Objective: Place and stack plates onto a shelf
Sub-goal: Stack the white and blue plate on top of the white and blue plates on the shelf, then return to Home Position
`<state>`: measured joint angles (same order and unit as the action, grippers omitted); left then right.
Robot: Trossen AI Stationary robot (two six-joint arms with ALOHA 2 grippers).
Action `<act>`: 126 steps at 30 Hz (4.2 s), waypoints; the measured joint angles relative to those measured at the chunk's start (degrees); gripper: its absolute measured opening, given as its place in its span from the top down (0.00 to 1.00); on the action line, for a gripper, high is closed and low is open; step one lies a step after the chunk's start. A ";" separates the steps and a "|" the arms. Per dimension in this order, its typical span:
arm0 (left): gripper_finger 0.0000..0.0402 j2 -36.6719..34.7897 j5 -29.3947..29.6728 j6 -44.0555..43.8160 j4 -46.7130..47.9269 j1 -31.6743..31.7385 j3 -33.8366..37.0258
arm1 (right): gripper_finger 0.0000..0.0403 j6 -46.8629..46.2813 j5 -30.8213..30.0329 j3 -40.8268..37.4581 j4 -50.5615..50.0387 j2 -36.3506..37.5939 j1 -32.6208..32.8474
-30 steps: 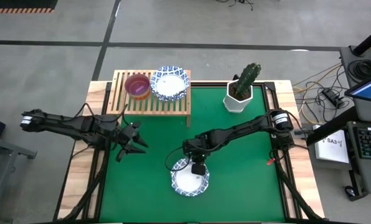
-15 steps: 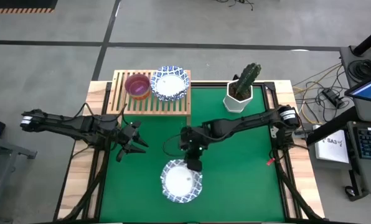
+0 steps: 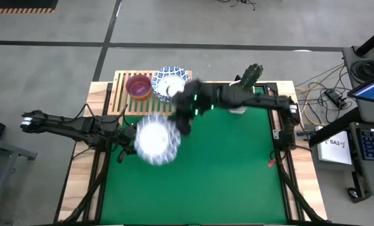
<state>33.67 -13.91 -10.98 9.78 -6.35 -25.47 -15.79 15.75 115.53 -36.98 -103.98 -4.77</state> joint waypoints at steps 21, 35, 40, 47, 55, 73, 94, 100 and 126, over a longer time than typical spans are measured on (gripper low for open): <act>0.72 0.00 0.02 0.61 0.02 0.00 0.00 | 0.96 -4.67 5.72 6.42 -7.19 -4.92 -31.57; 0.72 0.00 0.02 0.63 0.07 0.00 0.00 | 0.75 -4.27 5.27 6.42 -6.37 -6.53 -31.50; 0.72 -0.02 0.01 0.63 0.10 0.00 0.00 | 0.71 -4.32 5.21 6.46 -5.96 -4.71 -31.37; 0.72 0.00 0.00 0.63 0.50 0.00 0.00 | 0.69 -3.45 5.08 6.46 -6.45 -3.91 -31.35; 0.72 -0.02 0.00 0.61 0.96 0.00 0.00 | 0.82 5.41 4.52 6.24 -6.96 -3.71 -25.75; 0.72 0.00 -0.02 0.61 1.01 0.02 0.00 | 0.98 18.77 -1.31 -0.07 2.55 2.06 -12.09; 0.72 -0.01 0.00 1.68 0.93 0.01 0.00 | 0.98 14.57 -14.75 -41.08 43.90 16.17 -11.95; 0.72 0.00 0.02 1.68 0.92 0.02 0.00 | 0.98 11.24 -18.86 -47.89 55.79 13.95 -12.22; 0.72 -5.09 6.10 10.51 0.79 0.03 3.73 | 0.98 23.37 -9.54 -63.20 60.27 29.55 -9.57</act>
<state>28.58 -7.81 -0.47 10.57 -6.32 -21.75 7.57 6.21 52.33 23.29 -74.43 -14.34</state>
